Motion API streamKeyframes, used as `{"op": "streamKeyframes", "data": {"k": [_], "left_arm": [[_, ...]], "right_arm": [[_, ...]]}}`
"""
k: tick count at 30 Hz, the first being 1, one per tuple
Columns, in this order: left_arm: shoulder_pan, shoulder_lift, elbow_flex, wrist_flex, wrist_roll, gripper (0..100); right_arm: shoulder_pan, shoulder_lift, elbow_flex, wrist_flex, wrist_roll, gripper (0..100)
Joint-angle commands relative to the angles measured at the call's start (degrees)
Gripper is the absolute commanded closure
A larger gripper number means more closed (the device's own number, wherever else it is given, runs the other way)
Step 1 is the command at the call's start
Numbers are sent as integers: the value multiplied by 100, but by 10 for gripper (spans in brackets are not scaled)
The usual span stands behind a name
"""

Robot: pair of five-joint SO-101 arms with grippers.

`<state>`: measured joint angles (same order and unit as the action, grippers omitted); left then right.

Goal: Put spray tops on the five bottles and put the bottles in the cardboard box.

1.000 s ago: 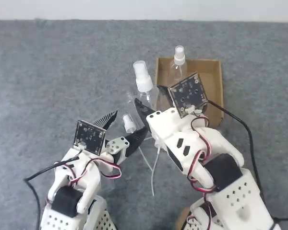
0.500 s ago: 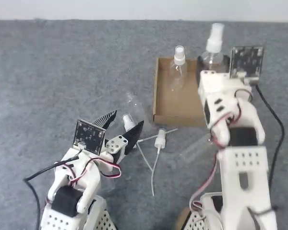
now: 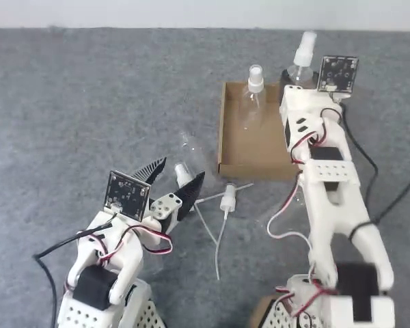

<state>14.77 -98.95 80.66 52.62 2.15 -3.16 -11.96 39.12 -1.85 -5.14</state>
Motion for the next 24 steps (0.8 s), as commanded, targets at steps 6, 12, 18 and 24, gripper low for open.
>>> {"op": "streamKeyframes", "data": {"k": [6, 12, 18, 24], "left_arm": [[-9, -53, -22, -141, -26, 750], [-9, -53, -22, -141, -26, 750], [-9, -53, -22, -132, -26, 750], [-9, -53, -22, -132, -26, 750]], "right_arm": [[66, 1200, -431, -1675, -70, 992], [66, 1763, -440, -2290, -79, 992], [31, 2018, -440, -2396, -70, 991], [40, 2149, -440, -2396, -70, 988]]}}
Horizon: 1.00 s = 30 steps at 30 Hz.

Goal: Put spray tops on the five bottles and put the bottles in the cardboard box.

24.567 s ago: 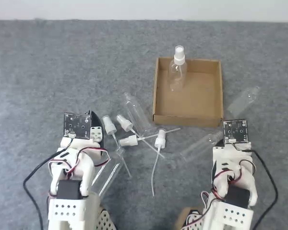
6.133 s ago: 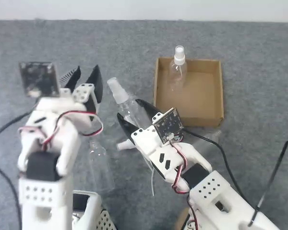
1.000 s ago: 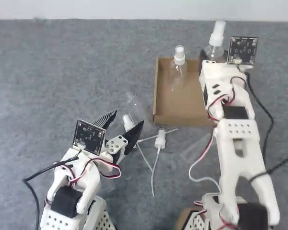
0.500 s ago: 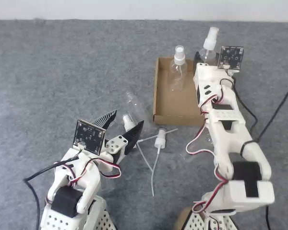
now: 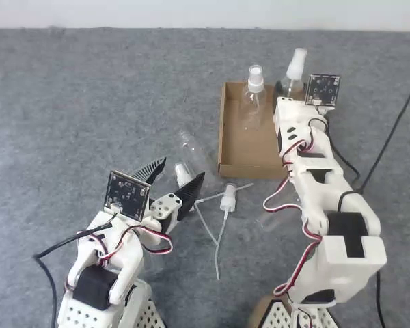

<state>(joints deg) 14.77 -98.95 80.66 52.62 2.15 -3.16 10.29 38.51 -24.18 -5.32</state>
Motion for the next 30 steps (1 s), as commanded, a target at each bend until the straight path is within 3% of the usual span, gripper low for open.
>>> {"op": "streamKeyframes", "data": {"k": [1, 8, 15, 30], "left_arm": [[-9, -53, -22, -132, -26, 750], [-9, -35, -22, -132, -26, 750], [26, -53, 66, -167, -26, 750], [26, -53, 75, -167, -26, 750]], "right_arm": [[48, -75, -378, -154, -53, 987], [22, -75, -343, -136, -44, 976], [22, -66, -334, -110, -44, 842], [31, -75, -334, -119, -62, 838]]}}
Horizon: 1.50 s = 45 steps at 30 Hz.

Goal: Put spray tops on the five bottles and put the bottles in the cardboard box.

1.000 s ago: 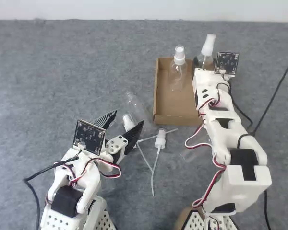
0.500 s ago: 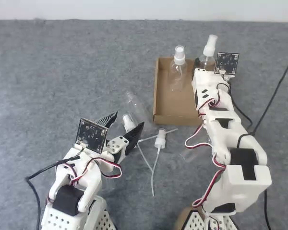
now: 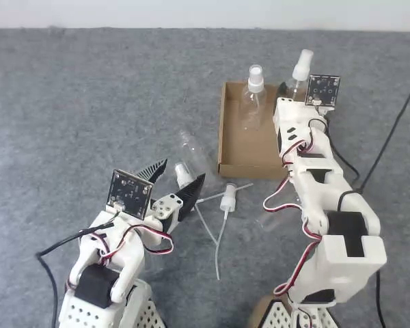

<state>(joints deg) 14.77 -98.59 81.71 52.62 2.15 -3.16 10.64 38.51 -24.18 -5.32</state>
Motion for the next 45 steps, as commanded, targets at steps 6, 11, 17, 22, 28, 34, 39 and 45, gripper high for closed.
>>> {"op": "streamKeyframes", "data": {"k": [6, 11, 17, 22, 28, 34, 39, 45], "left_arm": [[26, -88, -31, -176, -26, 750], [26, -88, -31, -176, -26, 750], [18, -88, -31, -176, -26, 750], [18, -88, -31, -176, -26, 750], [9, -88, -31, -176, -26, 750], [0, -88, -31, -176, -26, 750], [0, -88, -31, -176, -26, 750], [0, -88, -13, -185, -26, 750]], "right_arm": [[13, -110, -334, -119, -53, 838], [22, -110, -334, -119, -53, 838], [22, -110, -281, -127, -44, 805], [-40, -119, -193, -119, -35, 712], [-48, -154, -193, -119, -35, 712], [-40, -180, -229, -119, -26, 712], [-4, -629, -255, -66, -26, 712], [-40, -1912, -290, 1068, -35, 712]]}}
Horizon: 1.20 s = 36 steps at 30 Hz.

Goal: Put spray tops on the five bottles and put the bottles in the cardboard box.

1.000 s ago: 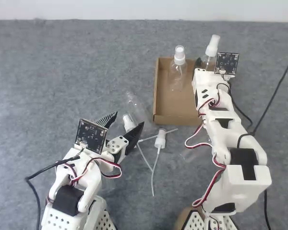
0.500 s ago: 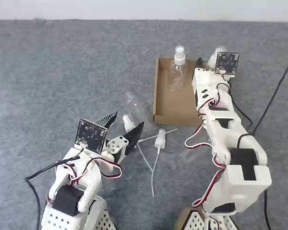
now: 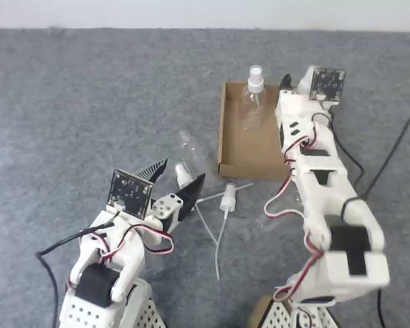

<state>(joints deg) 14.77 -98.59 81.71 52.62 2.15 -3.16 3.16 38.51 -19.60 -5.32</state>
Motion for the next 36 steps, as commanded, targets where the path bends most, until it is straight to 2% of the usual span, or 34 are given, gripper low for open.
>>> {"op": "streamKeyframes", "data": {"k": [1, 6, 11, 18, 22, 24, 28, 36], "left_arm": [[0, -88, -13, -185, -26, 750], [0, -88, -13, -185, -26, 750], [-9, -88, -13, -185, -26, 750], [-9, -88, -13, -185, -26, 750], [-9, -88, -13, -185, -26, 750], [-9, -88, -13, -185, -26, 750], [-9, -88, -13, -185, -26, 751], [-9, -88, -13, -185, -26, 751]], "right_arm": [[-48, -1411, -290, 831, -35, 712], [-48, -2686, -264, 2255, -79, 712], [-57, -3662, -255, 4426, -176, 713], [-66, -4593, -255, 7688, -1934, 713], [-154, -4629, -229, 8989, -2084, 711], [-330, -4505, -62, 9209, -2092, 709], [-681, -4101, 545, 8945, -2119, 709], [-699, -3336, 879, 8462, -2866, 709]]}}
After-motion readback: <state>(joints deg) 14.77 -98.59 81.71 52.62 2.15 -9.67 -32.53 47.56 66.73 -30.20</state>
